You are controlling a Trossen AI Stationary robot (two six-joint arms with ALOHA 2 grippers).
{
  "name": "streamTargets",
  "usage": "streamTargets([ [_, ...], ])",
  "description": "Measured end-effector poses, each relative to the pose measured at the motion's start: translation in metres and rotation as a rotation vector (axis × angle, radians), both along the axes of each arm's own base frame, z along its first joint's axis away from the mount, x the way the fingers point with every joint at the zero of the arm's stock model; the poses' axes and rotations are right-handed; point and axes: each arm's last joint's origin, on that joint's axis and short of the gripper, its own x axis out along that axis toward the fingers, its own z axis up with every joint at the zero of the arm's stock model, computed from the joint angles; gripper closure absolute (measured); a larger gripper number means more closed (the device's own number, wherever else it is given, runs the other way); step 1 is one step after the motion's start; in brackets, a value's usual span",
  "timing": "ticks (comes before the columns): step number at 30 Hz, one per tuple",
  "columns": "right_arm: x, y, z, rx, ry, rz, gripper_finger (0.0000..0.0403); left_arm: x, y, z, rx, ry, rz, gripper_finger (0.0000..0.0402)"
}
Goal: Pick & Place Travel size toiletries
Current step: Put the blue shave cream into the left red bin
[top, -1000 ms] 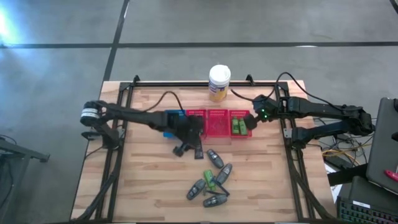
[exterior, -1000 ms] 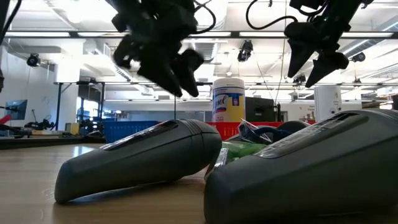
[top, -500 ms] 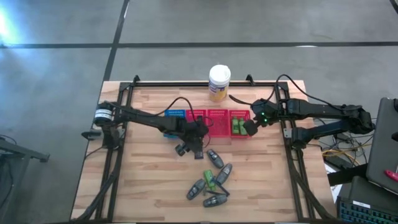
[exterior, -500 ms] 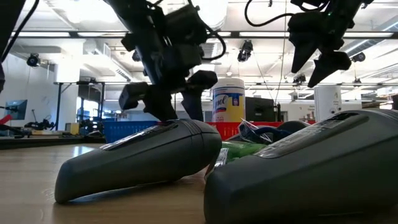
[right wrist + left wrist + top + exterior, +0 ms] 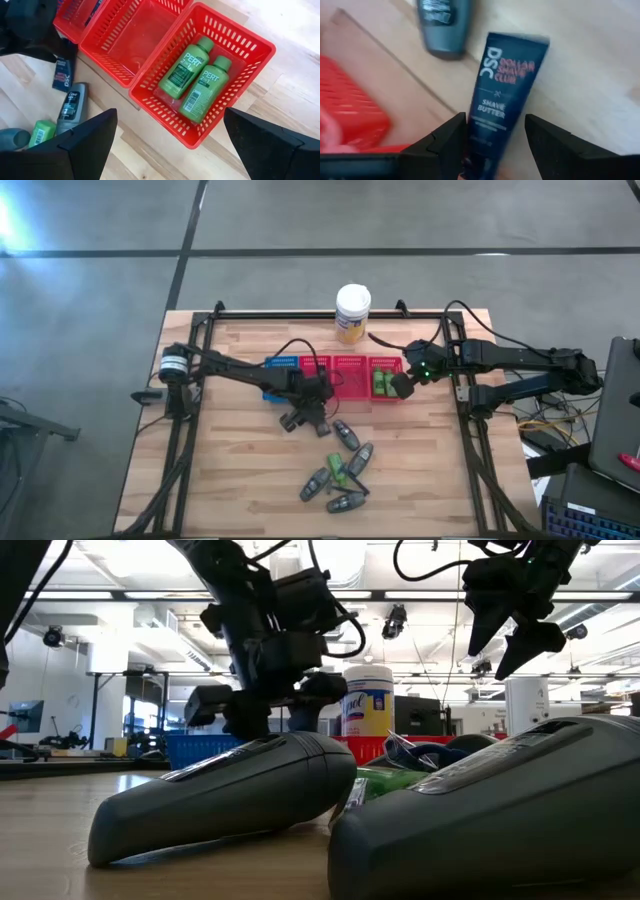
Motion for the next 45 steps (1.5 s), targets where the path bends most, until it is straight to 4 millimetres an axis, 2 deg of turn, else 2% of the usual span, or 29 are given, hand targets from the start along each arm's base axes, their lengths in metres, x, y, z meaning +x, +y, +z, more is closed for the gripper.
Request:
streamTargets([
  [6, 0.0, 0.0, 0.0, -0.014, 0.002, -0.008, 0.0039, -0.005, -0.006, 0.0, -0.027, 0.087, 0.033, 0.0193],
  [16, 0.0, -0.001, 0.0, -0.025, 0.005, -0.006, 0.0039, -0.008, -0.034, 0.003, -0.071, 0.144, 0.071, 0.0194],
  [22, 0.0, -0.001, 0.0, -0.04, 0.008, -0.009, 0.0039, -0.015, -0.034, 0.0, -0.054, 0.222, 0.066, 0.0194],
  [29, 0.0, -0.001, 0.0, -0.046, 0.009, -0.009, 0.0039, -0.016, -0.032, 0.0, -0.024, 0.235, 0.089, 0.0195],
  [33, 0.0, -0.001, 0.0, -0.046, 0.009, -0.009, 0.0039, -0.018, -0.032, -0.003, -0.029, 0.267, 0.112, 0.0215],
  [38, 0.0, -0.001, 0.0, -0.044, 0.009, -0.003, 0.0039, -0.019, -0.032, -0.003, -0.03, 0.27, 0.116, 0.0265],
  [40, 0.0, 0.001, 0.0, -0.012, 0.006, 0.034, 0.0039, -0.019, -0.032, -0.003, -0.033, 0.272, 0.125, 0.0277],
  [45, 0.002, 0.018, 0.0, 0.074, -0.001, 0.216, 0.0039, -0.017, -0.032, 0.003, 0.0, 0.259, 0.196, 0.0277],
])
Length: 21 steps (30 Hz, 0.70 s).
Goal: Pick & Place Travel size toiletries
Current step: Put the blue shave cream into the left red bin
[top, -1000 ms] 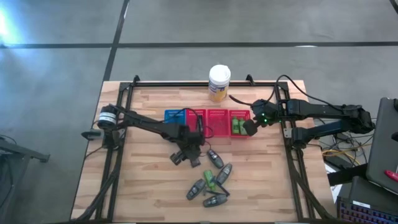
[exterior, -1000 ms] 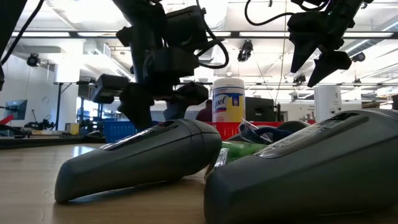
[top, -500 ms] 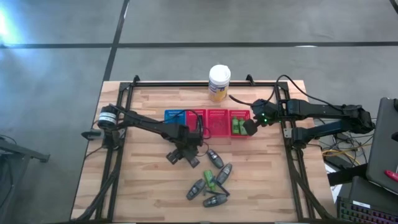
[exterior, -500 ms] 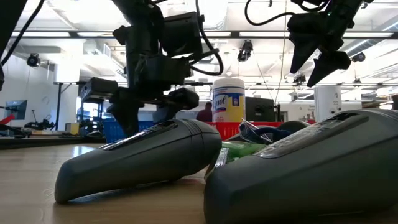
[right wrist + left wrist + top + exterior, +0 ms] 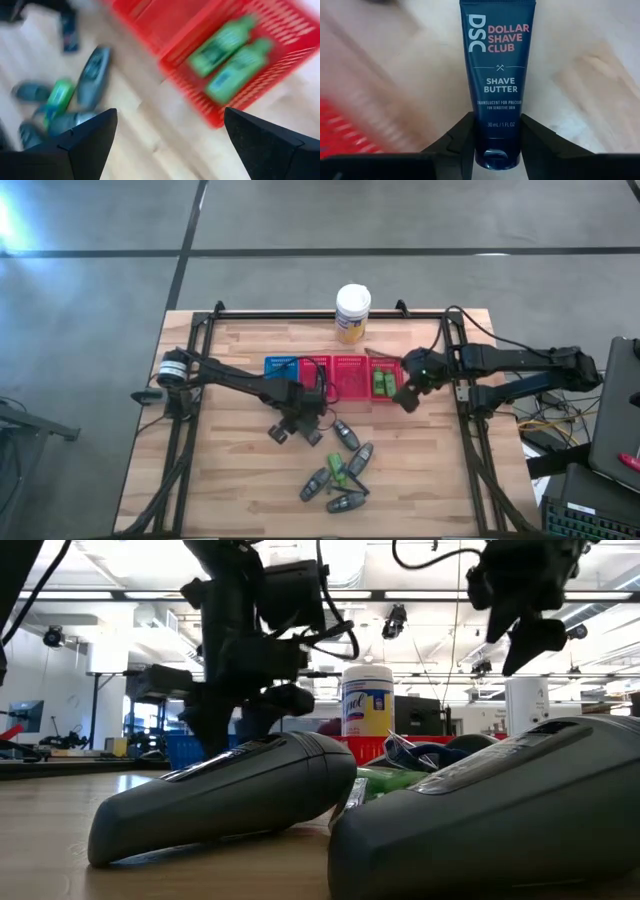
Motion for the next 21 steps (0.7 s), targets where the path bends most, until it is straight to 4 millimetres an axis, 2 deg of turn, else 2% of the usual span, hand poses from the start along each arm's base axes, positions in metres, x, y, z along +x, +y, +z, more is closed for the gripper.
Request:
streamTargets([
  [3, 0.0, 0.01, 0.0, 0.006, 0.0, 0.054, 0.0039, 0.002, 0.003, 0.019, 0.052, -0.053, 0.059, 0.0277],
  [7, 0.0, 0.02, -0.002, 0.036, 0.01, 0.047, 0.0039, 0.001, 0.016, 0.054, 0.012, -0.14, 0.282, 0.0277],
  [10, -0.001, 0.024, -0.004, 0.033, 0.017, 0.001, 0.0039, -0.002, 0.031, 0.083, -0.1, -0.228, 0.589, 0.0277],
  [13, -0.003, 0.026, -0.005, 0.024, 0.036, -0.093, 0.0039, -0.007, 0.051, 0.103, -0.33, -0.328, 1.073, 0.0277],
  [16, -0.005, 0.026, -0.006, 0.018, 0.054, -0.157, 0.0039, -0.011, 0.064, 0.108, -0.59, -0.438, 1.454, 0.0277],
  [18, -0.006, 0.025, -0.006, 0.006, 0.055, -0.181, 0.0039, -0.011, 0.065, 0.106, -0.736, -0.507, 1.573, 0.0277],
  [21, -0.006, 0.024, -0.006, -0.011, 0.052, -0.196, 0.0039, -0.015, 0.063, 0.089, -0.81, -0.478, 1.707, 0.0277],
])
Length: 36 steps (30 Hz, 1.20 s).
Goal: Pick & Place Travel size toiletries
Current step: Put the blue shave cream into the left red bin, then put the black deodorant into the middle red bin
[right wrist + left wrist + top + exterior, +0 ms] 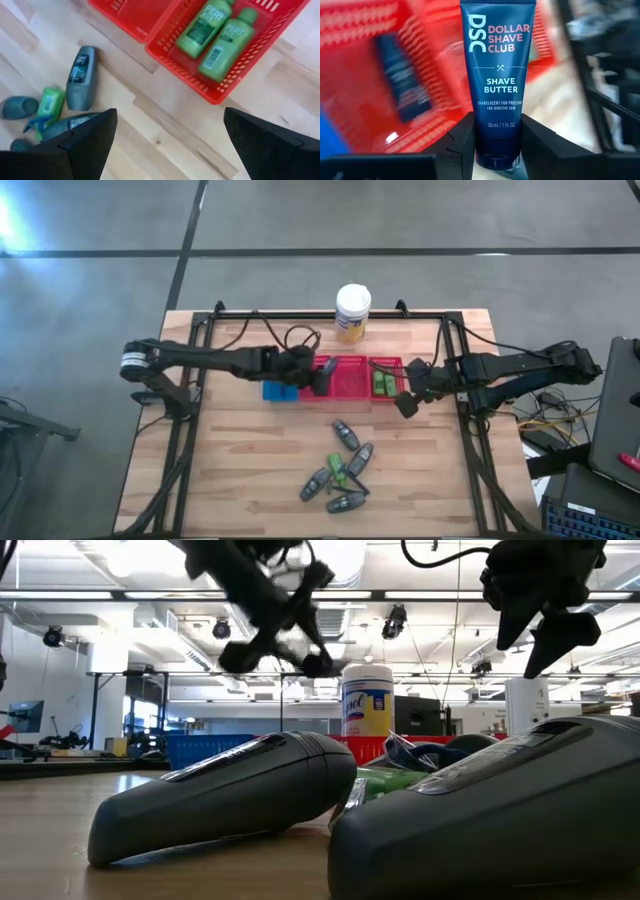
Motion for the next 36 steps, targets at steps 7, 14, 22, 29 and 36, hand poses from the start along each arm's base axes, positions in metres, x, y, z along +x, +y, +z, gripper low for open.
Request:
streamTargets([
  [7, -0.001, 0.005, -0.002, 0.006, 0.012, 0.075, 0.0039, -0.009, -0.002, -0.042, -0.038, 0.1, 0.169, 0.0277],
  [14, 0.01, 0.018, -0.005, 0.008, -0.02, 0.323, 0.0039, -0.005, 0.011, -0.062, -0.009, 0.137, 0.227, 0.0277],
  [22, 0.035, 0.052, -0.023, -0.155, -0.042, 0.797, 0.0039, -0.001, 0.013, -0.074, -0.013, 0.165, 0.232, 0.0226],
  [29, 0.044, 0.066, -0.036, -0.252, -0.026, 1.033, 0.0039, -0.002, 0.013, -0.056, 0.065, 0.134, 0.18, 0.0207],
  [36, 0.067, 0.094, -0.052, -0.39, -0.132, 1.287, 0.0039, -0.02, -0.009, -0.019, 0.267, 0.105, -0.127, 0.0199],
])
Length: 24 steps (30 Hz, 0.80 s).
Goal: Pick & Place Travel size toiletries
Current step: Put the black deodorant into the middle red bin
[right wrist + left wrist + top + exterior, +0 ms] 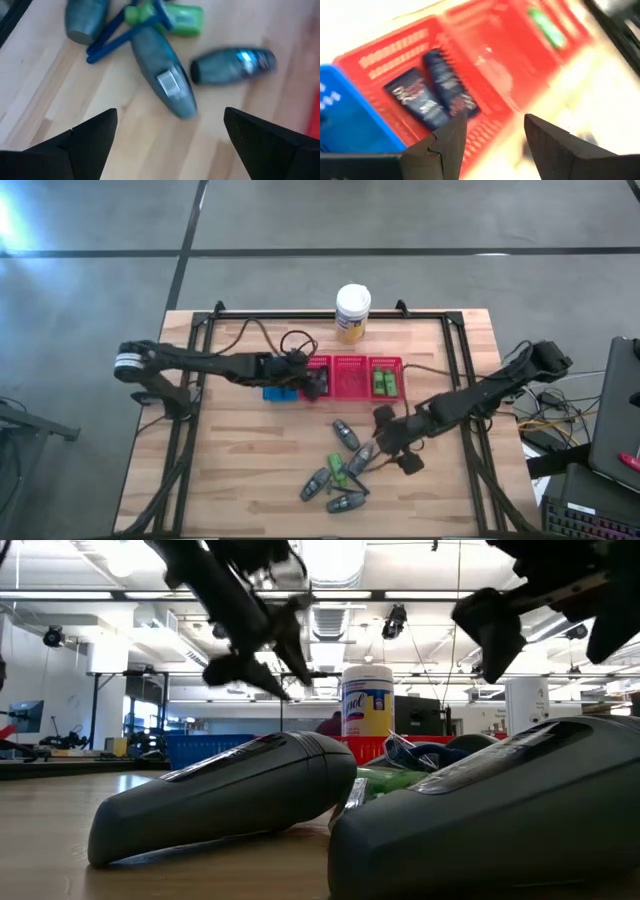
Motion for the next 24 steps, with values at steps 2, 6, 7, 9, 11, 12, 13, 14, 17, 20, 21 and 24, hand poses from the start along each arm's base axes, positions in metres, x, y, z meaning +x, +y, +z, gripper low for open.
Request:
streamTargets([
  [2, 0.009, 0.007, -0.006, -0.029, 0.005, 0.05, 0.0039, -0.009, -0.01, 0.013, 0.058, -0.004, -0.119, 0.0198],
  [6, 0.027, 0.018, -0.016, -0.108, 0.027, 0.163, 0.0039, -0.03, -0.03, 0.037, 0.146, -0.015, -0.265, 0.0198],
  [7, 0.033, 0.02, -0.017, -0.121, 0.021, 0.187, 0.0039, -0.035, -0.034, 0.043, 0.159, -0.025, -0.291, 0.0198],
  [9, 0.045, 0.026, -0.017, -0.135, 0.013, 0.214, 0.0039, -0.044, -0.041, 0.052, 0.181, -0.035, -0.334, 0.0197],
  [11, 0.056, 0.03, -0.02, -0.14, 0.019, 0.221, 0.004, -0.051, -0.044, 0.059, 0.204, -0.063, -0.36, 0.0197],
  [12, 0.06, 0.033, -0.023, -0.142, 0.031, 0.225, 0.004, -0.054, -0.045, 0.062, 0.211, -0.072, -0.369, 0.0197],
  [13, 0.065, 0.035, -0.025, -0.139, 0.045, 0.232, 0.004, -0.057, -0.046, 0.063, 0.214, -0.079, -0.373, 0.0197],
  [14, 0.069, 0.037, -0.028, -0.14, 0.066, 0.236, 0.004, -0.06, -0.046, 0.065, 0.216, -0.088, -0.373, 0.0197],
  [17, 0.076, 0.04, -0.043, -0.173, 0.179, 0.244, 0.0042, -0.065, -0.046, 0.065, 0.217, -0.09, -0.373, 0.0197],
  [20, 0.079, 0.041, -0.057, -0.213, 0.289, 0.245, 0.0055, -0.069, -0.045, 0.062, 0.22, -0.093, -0.375, 0.0197],
  [21, 0.081, 0.042, -0.06, -0.219, 0.305, 0.247, 0.006, -0.07, -0.045, 0.06, 0.22, -0.09, -0.376, 0.0197],
  [24, 0.089, 0.046, -0.062, -0.223, 0.292, 0.267, 0.0079, -0.075, -0.045, 0.052, 0.213, -0.075, -0.374, 0.0197],
])
